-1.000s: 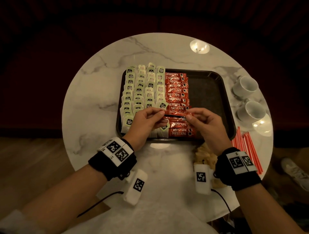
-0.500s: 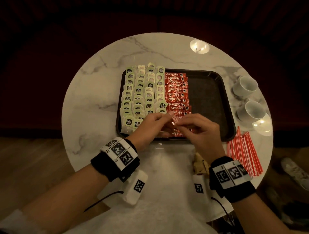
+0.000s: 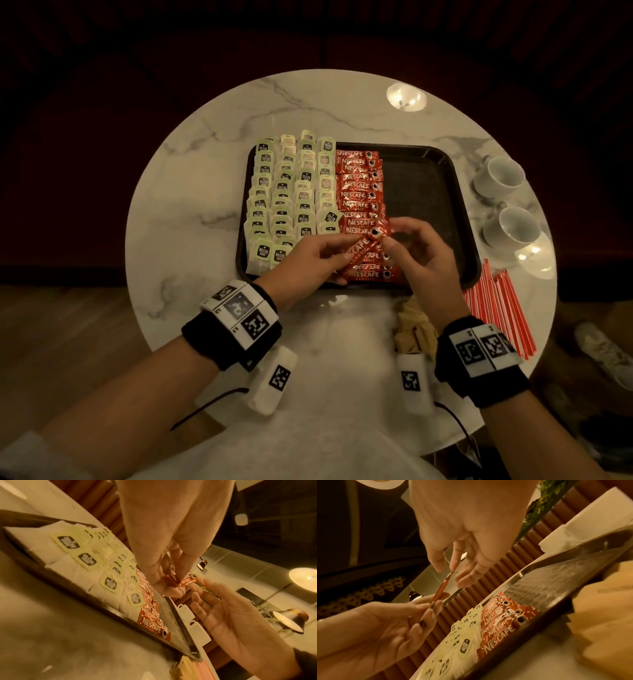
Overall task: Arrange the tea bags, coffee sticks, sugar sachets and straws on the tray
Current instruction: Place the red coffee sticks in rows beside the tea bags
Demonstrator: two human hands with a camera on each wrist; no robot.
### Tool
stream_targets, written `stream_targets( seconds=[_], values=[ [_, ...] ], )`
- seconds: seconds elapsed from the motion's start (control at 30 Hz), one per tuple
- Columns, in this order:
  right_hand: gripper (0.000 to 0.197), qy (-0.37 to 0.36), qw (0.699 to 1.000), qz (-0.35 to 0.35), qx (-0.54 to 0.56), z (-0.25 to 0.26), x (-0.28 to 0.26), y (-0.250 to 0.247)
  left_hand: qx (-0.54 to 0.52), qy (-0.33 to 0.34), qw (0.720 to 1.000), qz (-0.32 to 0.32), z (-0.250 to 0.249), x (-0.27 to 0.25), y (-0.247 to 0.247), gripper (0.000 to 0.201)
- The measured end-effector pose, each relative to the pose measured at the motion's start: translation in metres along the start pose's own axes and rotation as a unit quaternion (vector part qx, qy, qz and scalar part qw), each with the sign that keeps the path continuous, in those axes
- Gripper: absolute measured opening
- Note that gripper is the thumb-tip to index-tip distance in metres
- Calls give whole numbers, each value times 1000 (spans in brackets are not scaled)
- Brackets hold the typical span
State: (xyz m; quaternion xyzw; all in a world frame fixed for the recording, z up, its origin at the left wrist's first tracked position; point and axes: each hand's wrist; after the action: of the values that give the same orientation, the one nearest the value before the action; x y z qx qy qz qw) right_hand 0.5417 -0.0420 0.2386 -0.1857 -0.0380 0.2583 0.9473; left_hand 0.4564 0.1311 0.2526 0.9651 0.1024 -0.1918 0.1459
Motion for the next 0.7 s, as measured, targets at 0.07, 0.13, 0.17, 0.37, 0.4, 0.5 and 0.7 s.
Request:
stream_targets(
  seconds=[0.07,0.13,0.17,0.37,0.4,0.5,0.7],
  values=[
    [29,21,999,15,26,2,2,0,38,8,999,33,-1,-2,1,38],
    [27,34,998,25,37,2,3,-1,57,13,998,34,-1,-2,-1,36],
    [26,47,998,23,39,0,3,-2,69,18,997,20,1,-1,-2,34],
    [23,168,985,-27,-18,-28,0,-9,151,82,978,-122,15,3,-25,16],
    [22,175,983,-18,-41,-32,-1,-9,152,81,977,-126,15,2,-27,16],
    [19,172,976,11,-136,-40,-1,-7,158,75,976,-132,16,1,-31,15],
    [17,118,963,14,-241,-27,28,-16,153,101,971,-152,10,6,-37,16]
  ],
)
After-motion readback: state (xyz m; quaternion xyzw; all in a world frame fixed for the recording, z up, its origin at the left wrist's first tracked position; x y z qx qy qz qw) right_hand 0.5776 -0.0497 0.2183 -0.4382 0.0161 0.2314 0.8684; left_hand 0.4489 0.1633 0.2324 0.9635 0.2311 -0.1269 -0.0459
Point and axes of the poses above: each hand's wrist, its own x-axis towards the middle knuckle, its own y-axis out of the palm, z = x × y, and after that the axes turned 10 degrees about -x, right-handed
